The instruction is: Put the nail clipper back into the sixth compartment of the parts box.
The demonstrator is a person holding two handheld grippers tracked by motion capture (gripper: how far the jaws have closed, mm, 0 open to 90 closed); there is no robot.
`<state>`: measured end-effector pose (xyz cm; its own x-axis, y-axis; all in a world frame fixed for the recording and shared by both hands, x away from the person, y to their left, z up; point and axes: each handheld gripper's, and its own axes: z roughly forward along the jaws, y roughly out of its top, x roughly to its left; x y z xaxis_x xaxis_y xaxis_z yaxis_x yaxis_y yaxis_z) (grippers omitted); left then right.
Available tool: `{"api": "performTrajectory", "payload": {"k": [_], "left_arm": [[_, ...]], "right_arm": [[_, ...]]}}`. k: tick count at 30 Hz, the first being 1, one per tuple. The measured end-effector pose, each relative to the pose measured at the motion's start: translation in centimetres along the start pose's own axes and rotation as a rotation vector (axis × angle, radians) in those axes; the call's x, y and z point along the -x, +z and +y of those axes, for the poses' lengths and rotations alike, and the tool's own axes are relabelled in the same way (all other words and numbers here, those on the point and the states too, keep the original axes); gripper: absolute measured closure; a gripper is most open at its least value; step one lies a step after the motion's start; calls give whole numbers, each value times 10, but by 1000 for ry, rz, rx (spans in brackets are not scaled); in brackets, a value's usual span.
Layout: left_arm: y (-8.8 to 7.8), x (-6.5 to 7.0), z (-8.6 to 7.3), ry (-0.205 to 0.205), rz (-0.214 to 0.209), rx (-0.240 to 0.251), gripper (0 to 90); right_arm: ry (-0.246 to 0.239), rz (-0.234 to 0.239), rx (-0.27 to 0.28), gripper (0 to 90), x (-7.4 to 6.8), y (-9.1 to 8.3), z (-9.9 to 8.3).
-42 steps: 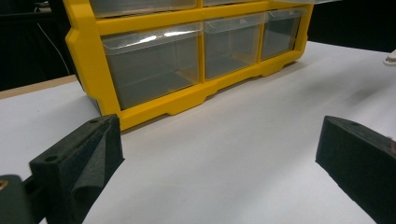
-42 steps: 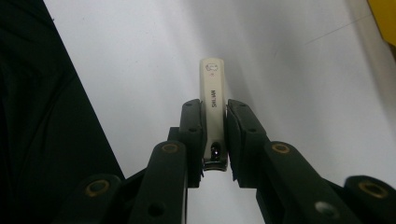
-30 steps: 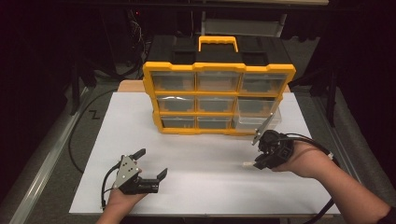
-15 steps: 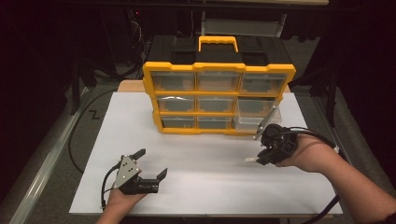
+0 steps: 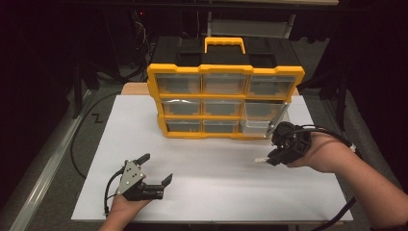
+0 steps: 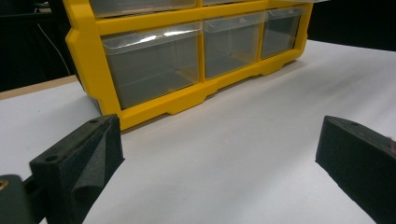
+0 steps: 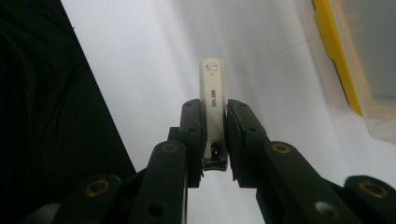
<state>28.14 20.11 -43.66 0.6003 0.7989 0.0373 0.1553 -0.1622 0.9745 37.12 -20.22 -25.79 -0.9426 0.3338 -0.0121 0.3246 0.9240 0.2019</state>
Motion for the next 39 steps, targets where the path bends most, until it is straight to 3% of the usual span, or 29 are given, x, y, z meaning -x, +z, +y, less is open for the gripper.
{"api": "performTrajectory", "payload": {"k": [23, 39], "left_arm": [[0, 0, 0, 5, -5, -2, 14], [0, 0, 0, 3, -4, 0, 14]], "right_arm": [[-2, -17, 23, 795, 7, -45, 13], [2, -18, 17, 795, 13, -59, 18]]}}
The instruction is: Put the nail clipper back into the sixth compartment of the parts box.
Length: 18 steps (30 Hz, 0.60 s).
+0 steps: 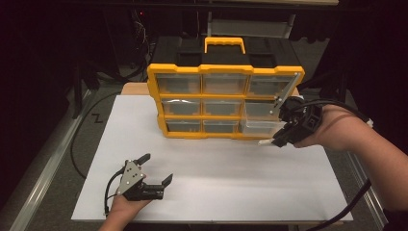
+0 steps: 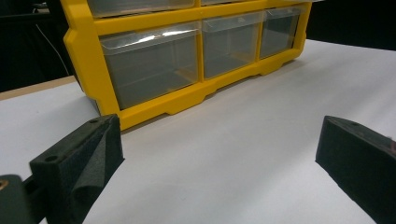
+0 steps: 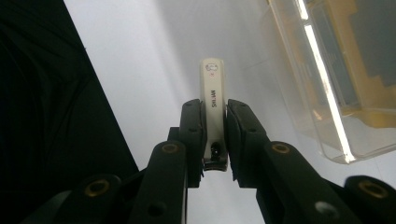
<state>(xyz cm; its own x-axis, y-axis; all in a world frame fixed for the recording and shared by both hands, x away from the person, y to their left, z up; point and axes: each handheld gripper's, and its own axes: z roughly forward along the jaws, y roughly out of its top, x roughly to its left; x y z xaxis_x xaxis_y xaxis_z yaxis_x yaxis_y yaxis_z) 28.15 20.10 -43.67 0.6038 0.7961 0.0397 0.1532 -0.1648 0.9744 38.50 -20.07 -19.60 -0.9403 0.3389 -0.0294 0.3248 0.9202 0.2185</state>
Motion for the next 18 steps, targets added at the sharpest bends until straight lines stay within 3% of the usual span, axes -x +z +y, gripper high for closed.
{"api": "performTrajectory", "payload": {"k": [18], "left_arm": [[0, 0, 0, -2, -1, -2, 15]], "right_arm": [[-3, -21, 10, 795, 8, -20, 16]]}}
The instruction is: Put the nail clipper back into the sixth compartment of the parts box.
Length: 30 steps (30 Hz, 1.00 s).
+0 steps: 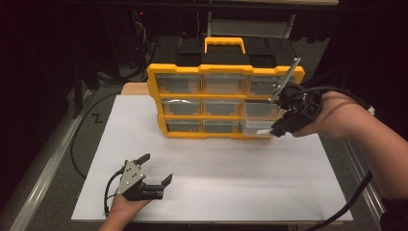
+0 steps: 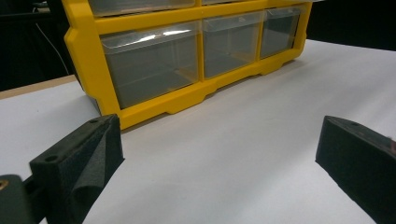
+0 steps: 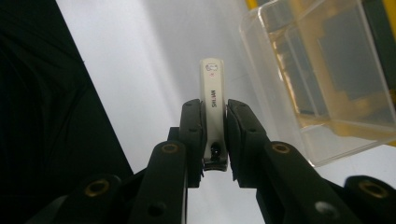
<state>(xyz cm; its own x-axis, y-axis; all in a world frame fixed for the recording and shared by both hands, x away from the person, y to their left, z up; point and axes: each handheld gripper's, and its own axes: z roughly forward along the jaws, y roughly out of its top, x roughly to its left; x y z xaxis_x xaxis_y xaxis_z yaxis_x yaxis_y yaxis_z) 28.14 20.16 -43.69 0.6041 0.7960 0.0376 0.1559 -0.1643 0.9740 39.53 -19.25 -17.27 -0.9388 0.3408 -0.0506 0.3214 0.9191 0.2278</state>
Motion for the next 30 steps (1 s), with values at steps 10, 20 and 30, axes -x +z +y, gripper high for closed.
{"api": "performTrajectory", "payload": {"k": [10, 20, 30], "left_arm": [[-1, -1, 0, -4, 1, 2, 15], [-1, -2, 0, -7, 2, 4, 14], [-1, -2, 0, -5, 1, 5, 14]], "right_arm": [[18, -17, 5, 795, 11, -7, 8], [15, -28, 9, 795, 17, -10, 14], [33, -33, 19, 795, 29, -10, 16]]}}
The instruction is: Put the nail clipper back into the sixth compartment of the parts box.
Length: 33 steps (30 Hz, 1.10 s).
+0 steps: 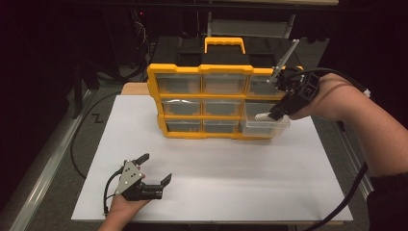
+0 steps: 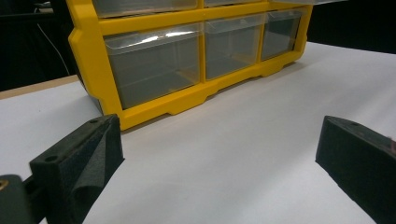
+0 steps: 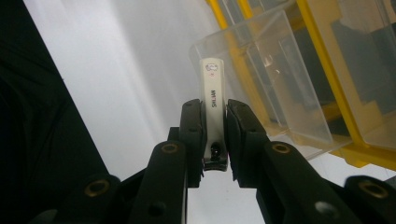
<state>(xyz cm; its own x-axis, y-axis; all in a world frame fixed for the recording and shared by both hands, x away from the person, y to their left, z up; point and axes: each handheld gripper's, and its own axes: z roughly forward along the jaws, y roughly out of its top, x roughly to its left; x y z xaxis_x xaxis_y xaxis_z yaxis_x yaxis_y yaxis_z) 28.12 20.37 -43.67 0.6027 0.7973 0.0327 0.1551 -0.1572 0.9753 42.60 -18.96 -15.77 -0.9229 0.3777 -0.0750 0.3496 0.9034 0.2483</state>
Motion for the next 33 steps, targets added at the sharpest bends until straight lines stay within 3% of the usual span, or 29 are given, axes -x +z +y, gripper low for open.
{"api": "performTrajectory", "payload": {"k": [16, 23, 25, 33], "left_arm": [[0, 0, 0, -2, 0, 2, 14], [0, 0, 0, 0, -1, 0, 14], [0, 0, 0, 0, -1, 1, 15], [0, 0, 0, -2, -2, 1, 15]], "right_arm": [[20, -25, -7, 795, 18, 8, 3], [4, -33, -12, 795, 22, 14, 4], [-20, -38, -15, 795, 23, 19, 5], [-26, -41, -19, 795, 25, 29, 6]]}}
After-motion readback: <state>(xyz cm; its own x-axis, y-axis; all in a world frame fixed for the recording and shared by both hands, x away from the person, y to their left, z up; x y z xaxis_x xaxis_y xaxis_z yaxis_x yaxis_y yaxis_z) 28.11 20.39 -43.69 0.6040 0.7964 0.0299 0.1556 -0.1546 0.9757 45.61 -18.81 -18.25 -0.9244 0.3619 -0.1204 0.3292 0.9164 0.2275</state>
